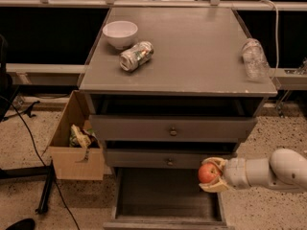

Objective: Place apple into top drawer

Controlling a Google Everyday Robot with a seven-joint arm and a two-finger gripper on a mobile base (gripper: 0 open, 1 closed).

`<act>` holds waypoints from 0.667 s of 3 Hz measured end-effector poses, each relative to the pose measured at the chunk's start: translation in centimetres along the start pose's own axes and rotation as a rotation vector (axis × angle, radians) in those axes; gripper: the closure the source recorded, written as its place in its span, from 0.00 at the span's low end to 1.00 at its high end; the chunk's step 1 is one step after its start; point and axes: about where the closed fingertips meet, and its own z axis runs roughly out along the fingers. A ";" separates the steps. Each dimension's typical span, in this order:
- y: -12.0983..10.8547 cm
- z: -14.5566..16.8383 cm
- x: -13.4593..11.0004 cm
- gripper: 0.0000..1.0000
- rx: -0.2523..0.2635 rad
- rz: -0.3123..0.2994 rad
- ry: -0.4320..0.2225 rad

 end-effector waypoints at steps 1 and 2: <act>0.7 5.0 3.7 1.00 -0.040 -0.038 0.025; 1.1 9.0 7.3 1.00 -0.069 -0.059 0.067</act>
Offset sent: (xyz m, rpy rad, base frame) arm 0.0098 0.0318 -0.1662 -0.1266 0.0197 0.1111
